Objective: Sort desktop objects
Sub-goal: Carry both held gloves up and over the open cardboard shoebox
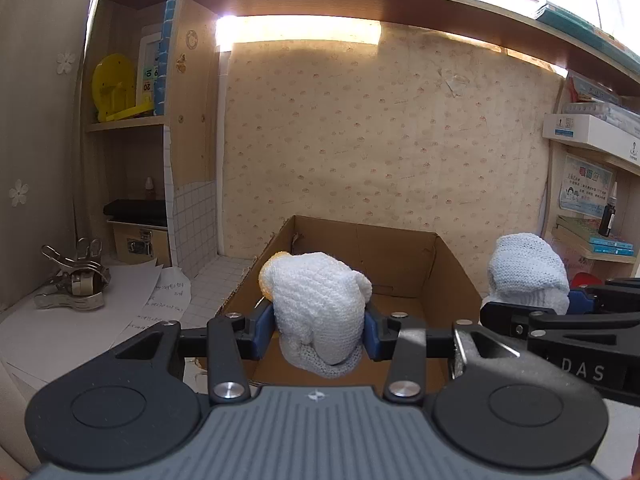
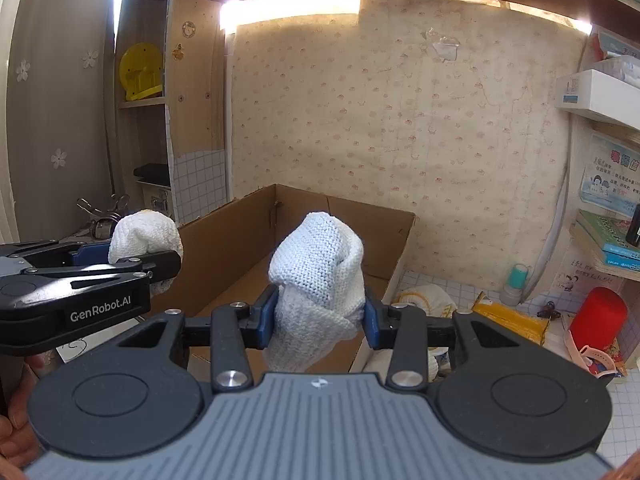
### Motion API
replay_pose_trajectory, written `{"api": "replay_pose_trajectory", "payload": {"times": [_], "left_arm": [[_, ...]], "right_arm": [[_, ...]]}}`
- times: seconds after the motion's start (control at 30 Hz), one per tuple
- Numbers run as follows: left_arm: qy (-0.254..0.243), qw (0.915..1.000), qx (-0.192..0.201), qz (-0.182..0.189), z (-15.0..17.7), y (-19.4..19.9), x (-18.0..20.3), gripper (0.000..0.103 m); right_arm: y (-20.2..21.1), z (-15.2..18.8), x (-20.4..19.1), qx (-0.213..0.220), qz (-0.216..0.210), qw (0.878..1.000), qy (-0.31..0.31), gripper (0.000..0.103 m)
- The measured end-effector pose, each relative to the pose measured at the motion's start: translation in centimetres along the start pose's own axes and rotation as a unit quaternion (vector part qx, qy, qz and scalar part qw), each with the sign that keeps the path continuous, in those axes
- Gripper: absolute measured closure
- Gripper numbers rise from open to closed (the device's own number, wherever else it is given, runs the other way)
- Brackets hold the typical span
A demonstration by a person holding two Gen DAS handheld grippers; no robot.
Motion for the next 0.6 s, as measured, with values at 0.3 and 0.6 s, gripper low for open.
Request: {"api": "replay_pose_trajectory", "payload": {"times": [0.3,0.6], "left_arm": [[-0.005,0.9999,-0.010,-0.010,0.3,-1.3,-0.5,0.057],[-0.009,0.9997,-0.013,-0.019,0.3,-1.8,-1.0,0.057]], "right_arm": [[-1.6,0.3,-0.8,-0.016,-0.005,1.000,0.008,0.061],[-2.7,0.4,-1.6,-0.024,-0.010,1.000,0.015,0.061]]}}
Point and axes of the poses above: each gripper's, at about its wrist camera, not at the fingertips, and y roughly against the way its jaws point, x to its right, z to its underside, the point moved 6 cm from there along -y, roughly the way its jaws point, and after that the axes turned 7 degrees about x, right-handed, at the moved point
